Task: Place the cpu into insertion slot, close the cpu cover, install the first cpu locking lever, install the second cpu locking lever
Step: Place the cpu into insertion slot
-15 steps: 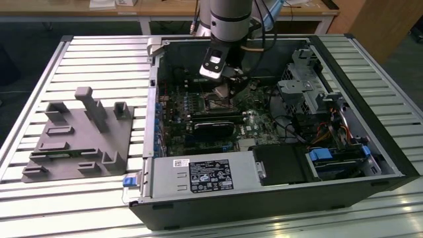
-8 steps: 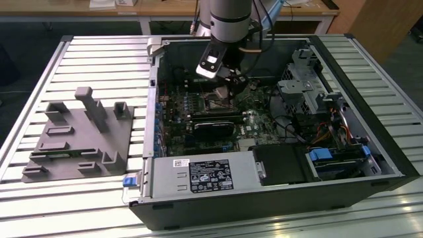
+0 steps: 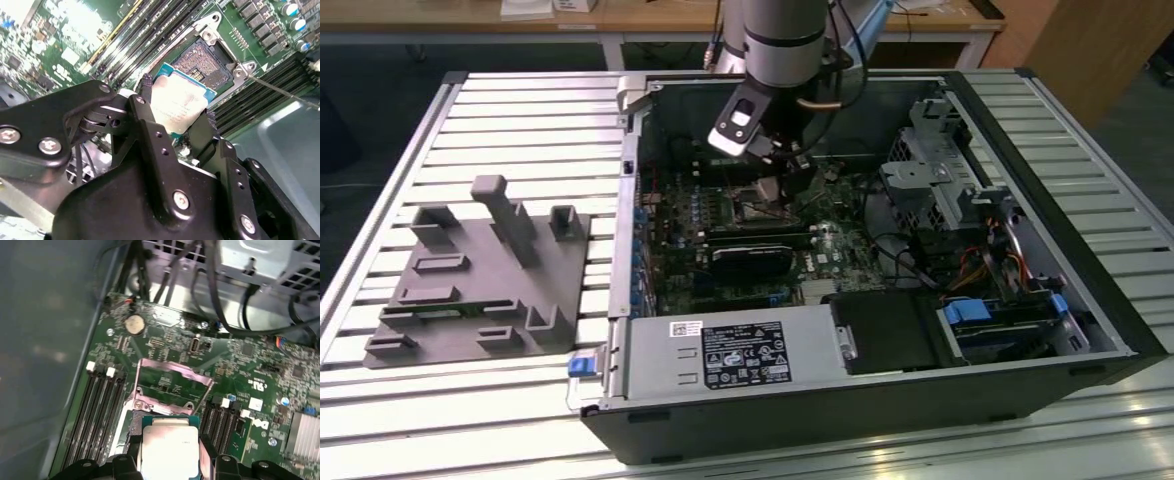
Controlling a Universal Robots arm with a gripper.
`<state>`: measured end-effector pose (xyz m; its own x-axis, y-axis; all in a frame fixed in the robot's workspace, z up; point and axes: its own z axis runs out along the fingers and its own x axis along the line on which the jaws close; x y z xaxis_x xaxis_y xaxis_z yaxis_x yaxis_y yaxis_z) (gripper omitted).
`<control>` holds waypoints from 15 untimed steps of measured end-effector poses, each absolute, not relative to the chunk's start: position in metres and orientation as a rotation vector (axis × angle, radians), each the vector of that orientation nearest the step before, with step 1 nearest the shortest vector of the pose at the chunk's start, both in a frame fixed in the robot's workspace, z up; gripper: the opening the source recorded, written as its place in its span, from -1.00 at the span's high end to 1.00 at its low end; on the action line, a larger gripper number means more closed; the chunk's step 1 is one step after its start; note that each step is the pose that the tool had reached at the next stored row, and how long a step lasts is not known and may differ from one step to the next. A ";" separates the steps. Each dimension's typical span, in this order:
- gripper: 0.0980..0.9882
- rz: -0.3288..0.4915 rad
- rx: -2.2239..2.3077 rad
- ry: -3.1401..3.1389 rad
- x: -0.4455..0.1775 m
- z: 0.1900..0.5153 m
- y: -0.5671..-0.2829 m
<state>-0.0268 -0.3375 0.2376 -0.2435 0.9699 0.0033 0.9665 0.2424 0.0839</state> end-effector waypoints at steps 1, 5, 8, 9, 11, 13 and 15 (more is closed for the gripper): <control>0.01 0.104 1.920 2.421 -0.027 0.237 -0.338; 0.01 0.099 1.998 2.352 -0.027 0.236 -0.338; 0.01 0.097 2.057 2.298 -0.027 0.235 -0.338; 0.01 0.097 2.069 2.287 -0.027 0.234 -0.337; 0.01 0.096 2.083 2.274 -0.028 0.233 -0.336; 0.01 0.096 2.088 2.269 -0.029 0.231 -0.334; 0.01 0.096 2.091 2.266 -0.029 0.229 -0.333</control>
